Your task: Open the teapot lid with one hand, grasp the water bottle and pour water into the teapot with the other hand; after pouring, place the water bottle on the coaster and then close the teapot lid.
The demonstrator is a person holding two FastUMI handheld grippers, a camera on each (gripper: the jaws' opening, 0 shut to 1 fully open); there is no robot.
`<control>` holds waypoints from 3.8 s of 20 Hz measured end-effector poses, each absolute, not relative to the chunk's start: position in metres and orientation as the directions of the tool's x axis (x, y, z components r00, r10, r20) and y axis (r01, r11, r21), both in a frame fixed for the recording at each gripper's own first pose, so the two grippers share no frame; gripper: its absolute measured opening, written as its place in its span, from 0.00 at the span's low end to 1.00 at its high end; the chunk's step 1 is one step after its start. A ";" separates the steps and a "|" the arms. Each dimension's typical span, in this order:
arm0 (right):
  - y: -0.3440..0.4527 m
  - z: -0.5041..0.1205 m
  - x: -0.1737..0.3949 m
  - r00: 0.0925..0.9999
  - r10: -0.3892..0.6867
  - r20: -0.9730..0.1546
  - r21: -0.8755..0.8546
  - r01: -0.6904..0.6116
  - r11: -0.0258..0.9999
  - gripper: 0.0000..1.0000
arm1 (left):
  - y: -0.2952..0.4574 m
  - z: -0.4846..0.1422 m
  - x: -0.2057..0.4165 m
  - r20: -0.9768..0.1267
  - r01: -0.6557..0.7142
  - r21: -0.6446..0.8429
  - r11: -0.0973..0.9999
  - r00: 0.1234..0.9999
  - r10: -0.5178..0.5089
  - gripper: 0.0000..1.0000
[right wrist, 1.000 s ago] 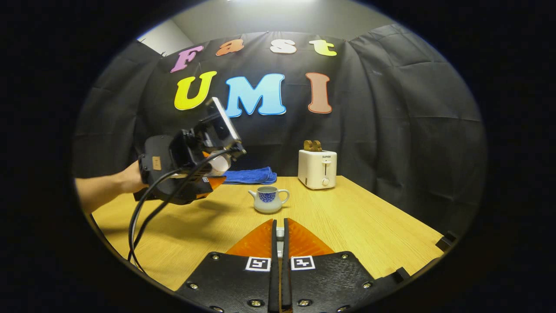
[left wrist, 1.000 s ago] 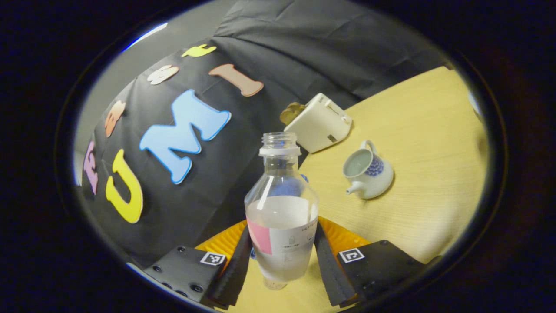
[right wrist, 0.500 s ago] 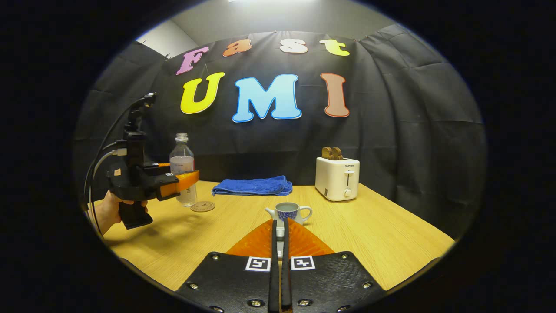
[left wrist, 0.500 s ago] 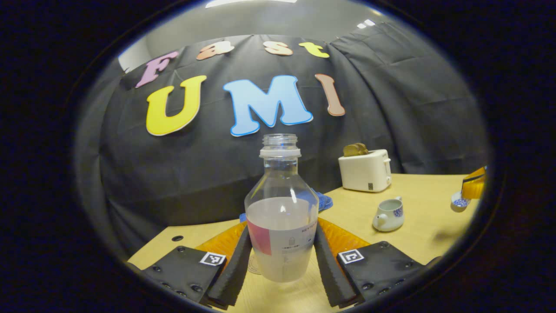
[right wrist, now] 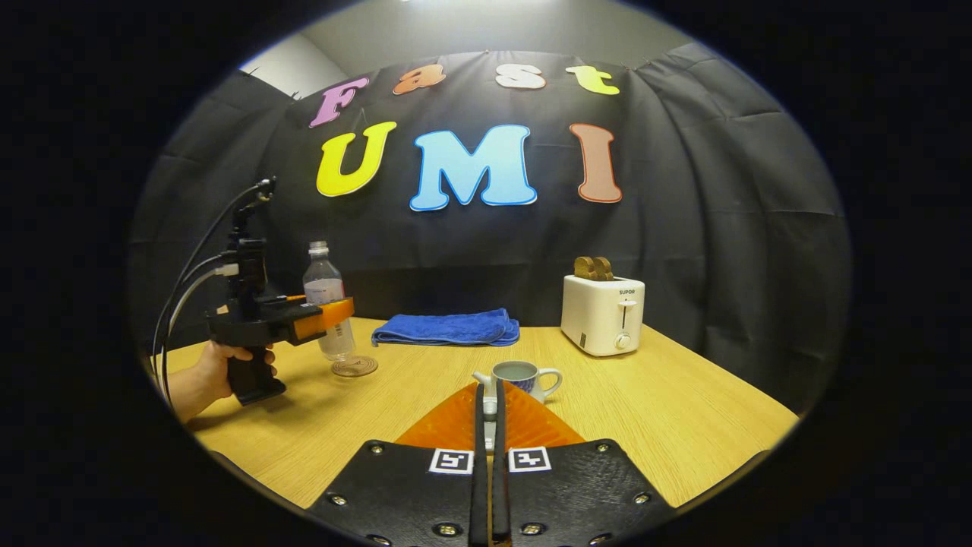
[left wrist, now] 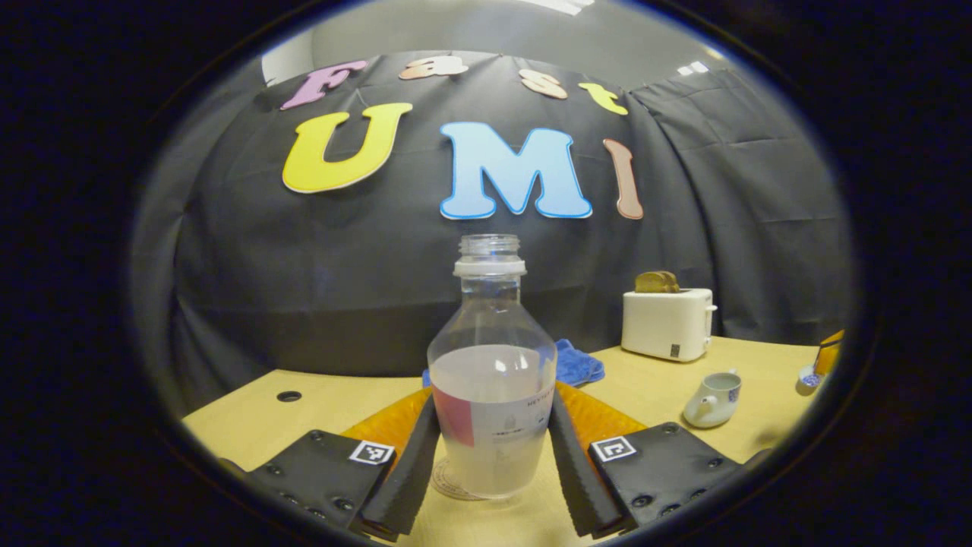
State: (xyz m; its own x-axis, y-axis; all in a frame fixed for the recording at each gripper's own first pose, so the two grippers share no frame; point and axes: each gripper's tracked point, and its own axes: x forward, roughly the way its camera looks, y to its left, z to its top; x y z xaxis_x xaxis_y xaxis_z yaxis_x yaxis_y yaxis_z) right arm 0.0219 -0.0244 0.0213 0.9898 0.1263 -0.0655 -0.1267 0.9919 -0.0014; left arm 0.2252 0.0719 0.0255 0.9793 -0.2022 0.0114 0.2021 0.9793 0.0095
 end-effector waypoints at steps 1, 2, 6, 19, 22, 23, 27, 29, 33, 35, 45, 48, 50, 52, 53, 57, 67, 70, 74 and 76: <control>-0.027 0.021 0.022 0.990 0.124 -0.068 -0.001 -0.124 0.992 0.03 | 0.071 0.020 0.233 0.003 0.202 -0.004 0.979 0.979 -0.202 0.86; -0.028 0.020 0.023 0.990 0.121 -0.067 -0.001 -0.122 0.993 0.03 | 0.072 0.013 0.239 -0.009 0.199 -0.010 0.980 0.980 -0.199 0.86; -0.035 0.017 0.028 0.991 0.111 -0.071 0.011 -0.110 0.994 0.03 | 0.080 -0.005 0.257 -0.054 0.170 -0.015 0.985 0.984 -0.170 0.85; -0.037 0.008 0.029 0.989 0.110 -0.099 0.031 -0.108 0.994 0.03 | 0.090 -0.017 0.267 -0.053 0.151 -0.014 0.989 0.987 -0.151 0.88; -0.035 0.009 0.028 0.989 0.114 -0.097 0.025 -0.112 0.993 0.03 | 0.089 -0.013 0.259 -0.055 0.155 -0.043 0.987 0.986 -0.158 1.00; -0.035 0.010 0.026 0.989 0.117 -0.096 0.026 -0.115 0.993 0.03 | 0.091 -0.008 0.255 -0.043 0.153 -0.039 0.988 0.987 -0.154 1.00; -0.033 0.014 0.023 0.989 0.121 -0.086 0.026 -0.119 0.993 0.03 | 0.099 -0.001 0.243 -0.047 0.134 -0.027 0.991 0.990 -0.135 1.00; -0.031 0.016 0.022 0.989 0.124 -0.080 0.024 -0.122 0.992 0.03 | 0.103 -0.005 0.231 -0.055 0.123 -0.031 0.992 0.991 -0.124 1.00; -0.036 0.037 0.039 0.995 0.104 -0.008 0.013 -0.104 0.995 0.03 | 0.109 -0.011 0.188 -0.085 0.099 -0.073 0.992 0.991 -0.106 1.00; -0.042 0.045 0.066 0.997 0.079 0.024 -0.008 -0.079 0.997 0.02 | 0.110 -0.011 0.162 -0.099 0.077 -0.081 0.994 0.991 -0.085 1.00; -0.042 0.021 0.173 0.997 0.040 -0.059 0.010 -0.039 0.999 0.03 | 0.079 0.029 0.075 -0.038 0.106 -0.050 0.993 0.993 -0.107 1.00; -0.039 0.011 0.176 0.995 0.053 -0.083 0.022 -0.052 0.998 0.02 | 0.079 0.019 0.072 -0.060 0.103 -0.075 0.992 0.992 -0.107 1.00; -0.038 0.011 0.177 0.995 0.056 -0.084 0.013 -0.055 0.998 0.03 | 0.085 0.012 0.071 -0.078 0.087 -0.085 0.993 0.993 -0.094 1.00; -0.038 0.009 0.177 0.995 0.055 -0.087 0.019 -0.054 0.998 0.03 | 0.086 0.009 0.071 -0.084 0.080 -0.097 0.992 0.993 -0.088 1.00; -0.039 0.009 0.176 0.995 0.051 -0.091 0.022 -0.049 0.999 0.03 | 0.085 0.009 0.070 -0.085 0.083 -0.106 0.991 0.992 -0.092 1.00; -0.035 0.005 0.175 0.992 0.060 -0.110 0.001 -0.060 0.998 0.11 | 0.089 0.012 0.064 -0.078 0.066 -0.086 0.994 0.994 -0.072 1.00; -0.023 0.032 0.082 0.994 0.103 -0.031 -0.043 -0.105 0.994 0.58 | 0.060 0.024 0.040 0.015 0.044 0.030 0.999 0.999 -0.044 1.00; -0.014 0.030 0.038 0.996 0.092 -0.004 -0.010 -0.092 0.996 0.69 | 0.019 0.013 0.031 -0.003 0.114 0.008 0.993 0.993 -0.114 1.00; 0.001 0.017 0.006 0.997 0.073 -0.020 -0.025 -0.073 0.997 0.71 | -0.003 0.014 0.015 -0.003 0.122 -0.027 0.992 0.993 -0.122 1.00; 0.007 0.008 -0.005 0.997 0.069 -0.031 -0.025 -0.070 0.997 0.71 | -0.001 0.011 0.008 -0.002 0.079 -0.021 0.997 0.997 -0.079 1.00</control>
State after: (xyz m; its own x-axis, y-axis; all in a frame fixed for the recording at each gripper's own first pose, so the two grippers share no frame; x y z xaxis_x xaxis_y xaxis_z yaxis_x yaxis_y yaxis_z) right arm -0.0055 0.0069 0.0079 0.9971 0.0694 -0.0306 -0.0702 0.9972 -0.0255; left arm 0.0082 -0.0009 0.0107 0.9969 -0.0791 -0.0020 0.0790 0.9967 -0.0209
